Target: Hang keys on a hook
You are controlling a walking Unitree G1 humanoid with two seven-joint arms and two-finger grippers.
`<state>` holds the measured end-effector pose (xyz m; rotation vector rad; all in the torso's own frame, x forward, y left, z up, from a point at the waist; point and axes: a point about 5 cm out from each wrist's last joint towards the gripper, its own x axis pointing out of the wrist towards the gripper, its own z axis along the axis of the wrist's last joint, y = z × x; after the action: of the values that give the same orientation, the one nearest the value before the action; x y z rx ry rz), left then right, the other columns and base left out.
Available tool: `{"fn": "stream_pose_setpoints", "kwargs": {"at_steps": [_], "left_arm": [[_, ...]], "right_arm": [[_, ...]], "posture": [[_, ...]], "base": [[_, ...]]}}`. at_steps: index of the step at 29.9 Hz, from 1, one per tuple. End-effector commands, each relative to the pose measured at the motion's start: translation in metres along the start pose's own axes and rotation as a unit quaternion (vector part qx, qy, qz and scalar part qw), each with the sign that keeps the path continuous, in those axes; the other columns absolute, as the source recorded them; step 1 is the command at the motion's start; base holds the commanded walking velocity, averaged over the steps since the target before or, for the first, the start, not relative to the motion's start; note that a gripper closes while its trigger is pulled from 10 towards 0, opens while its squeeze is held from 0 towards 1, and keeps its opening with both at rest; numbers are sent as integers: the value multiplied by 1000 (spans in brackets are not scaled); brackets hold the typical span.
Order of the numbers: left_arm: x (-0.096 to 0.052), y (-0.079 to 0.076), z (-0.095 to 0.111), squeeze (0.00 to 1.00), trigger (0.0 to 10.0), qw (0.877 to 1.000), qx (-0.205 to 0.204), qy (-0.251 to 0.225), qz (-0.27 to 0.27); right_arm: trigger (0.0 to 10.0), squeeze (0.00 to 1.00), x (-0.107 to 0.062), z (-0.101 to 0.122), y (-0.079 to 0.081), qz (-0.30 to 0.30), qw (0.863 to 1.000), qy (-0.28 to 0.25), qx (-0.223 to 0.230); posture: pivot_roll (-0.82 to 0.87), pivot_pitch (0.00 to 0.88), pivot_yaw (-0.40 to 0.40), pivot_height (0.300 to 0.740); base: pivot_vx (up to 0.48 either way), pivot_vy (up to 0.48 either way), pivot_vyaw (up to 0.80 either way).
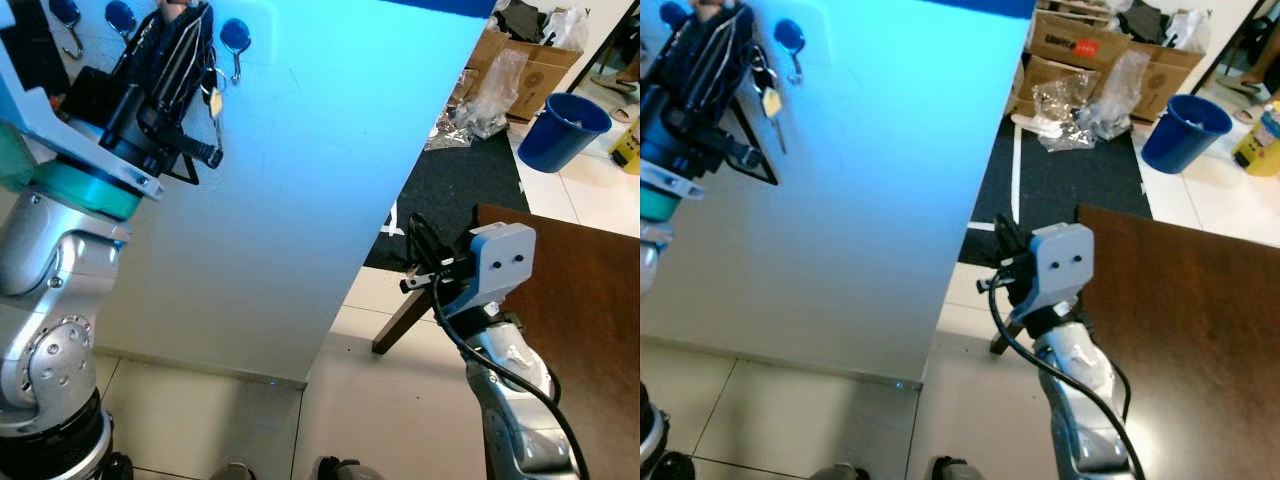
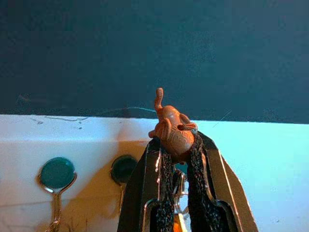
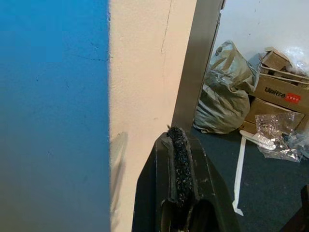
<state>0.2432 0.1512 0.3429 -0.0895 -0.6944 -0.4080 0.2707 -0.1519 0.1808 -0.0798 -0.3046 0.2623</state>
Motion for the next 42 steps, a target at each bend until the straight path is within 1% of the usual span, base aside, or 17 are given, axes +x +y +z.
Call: {"fn": "stream_pose_setpoints", "kwargs": {"at_steps": [1, 6, 12, 27, 30, 33, 36, 41, 42], "left_arm": [[-1, -2, 0, 0, 10000, 1000, -8, 2, 2], [-1, -3, -6, 0, 10000, 1000, -15, 9, 13], [1, -4, -10, 0, 10000, 1000, -24, 15, 11], [5, -9, -15, 0, 10000, 999, -40, 16, 3], [7, -9, -17, 0, 10000, 999, -39, 17, 11], [8, -7, -19, 0, 10000, 999, -34, 19, 25], [9, 1, -26, 0, 10000, 998, -17, 35, 56], [8, 4, -31, 0, 10000, 997, -8, 47, 62], [-4, 8, -48, 0, 10000, 993, 14, 91, 70]], "right_arm": [[10000, 0, -2, -4, 0, -2, 1000, 9, 4], [10000, 0, -3, -5, 0, -2, 1000, 9, 4], [10000, 0, -3, -5, 0, -4, 1000, 9, 3], [10000, 0, -4, -4, -1, -6, 1000, 8, 2], [10000, 0, -4, -4, -1, -7, 1000, 8, 1], [10000, 0, -4, -4, -1, -7, 1000, 8, 2], [10000, 0, -5, -4, -1, -7, 1000, 9, 1], [10000, 0, -5, -4, -1, -8, 1000, 9, 2], [10000, 0, -6, -5, -1, -9, 1000, 10, 2]], "posture": [[52, 101, -4, 740], [50, 99, -3, 740], [44, 93, 2, 740], [35, 91, 4, 740], [35, 91, 4, 740], [34, 92, 4, 740], [33, 93, 7, 740], [33, 95, 9, 740], [34, 98, 10, 740]], "base": [[0, 0, 0], [0, 0, 0], [0, 0, 0], [0, 0, 0], [0, 0, 0], [0, 0, 0], [0, 0, 0], [0, 0, 0], [0, 0, 0]]}}
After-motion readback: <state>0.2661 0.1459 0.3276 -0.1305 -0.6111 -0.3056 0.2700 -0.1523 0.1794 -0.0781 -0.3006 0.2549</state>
